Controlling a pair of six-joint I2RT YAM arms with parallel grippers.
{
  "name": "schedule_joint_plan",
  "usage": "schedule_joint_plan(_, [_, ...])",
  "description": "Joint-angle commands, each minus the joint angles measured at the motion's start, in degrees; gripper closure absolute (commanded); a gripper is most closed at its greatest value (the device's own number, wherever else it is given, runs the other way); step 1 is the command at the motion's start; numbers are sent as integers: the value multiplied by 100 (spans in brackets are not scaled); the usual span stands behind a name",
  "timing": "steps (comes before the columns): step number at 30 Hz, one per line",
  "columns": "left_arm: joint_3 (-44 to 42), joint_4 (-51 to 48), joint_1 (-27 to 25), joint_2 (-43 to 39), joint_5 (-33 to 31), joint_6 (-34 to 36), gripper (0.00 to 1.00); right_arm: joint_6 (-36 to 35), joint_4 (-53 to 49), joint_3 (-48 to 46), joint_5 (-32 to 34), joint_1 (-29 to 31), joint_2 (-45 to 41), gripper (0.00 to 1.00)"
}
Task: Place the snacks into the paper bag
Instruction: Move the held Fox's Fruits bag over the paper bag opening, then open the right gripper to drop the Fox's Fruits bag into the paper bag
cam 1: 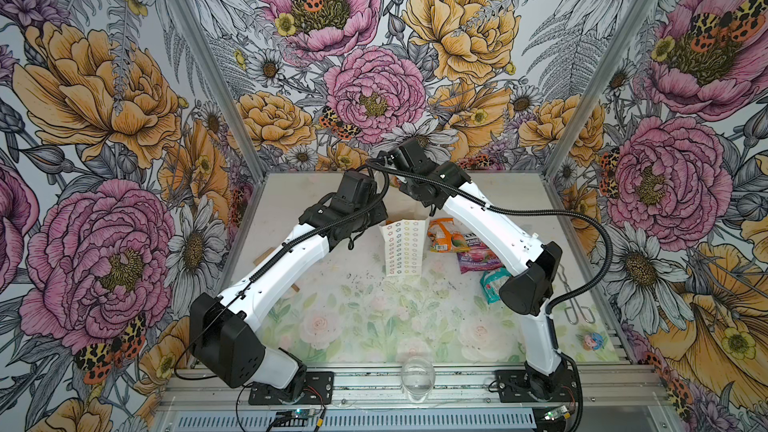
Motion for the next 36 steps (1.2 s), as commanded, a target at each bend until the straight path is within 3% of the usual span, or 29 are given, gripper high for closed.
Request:
schedule_joint_plan(1, [43, -3, 68, -36, 48, 89, 100, -10, 228, 189, 253, 62, 4, 87])
schedule_joint_plan(10, [43, -1, 61, -27, 32, 89, 100, 107, 227, 112, 157, 192, -31, 82])
schedule_joint_plan(21, [11, -5, 54, -27, 24, 89, 100, 269, 219, -122, 29, 266, -258, 67])
schedule_joint_plan(36, [51, -5, 57, 33, 48, 67, 100, 1078, 219, -633, -965, 265, -1052, 60])
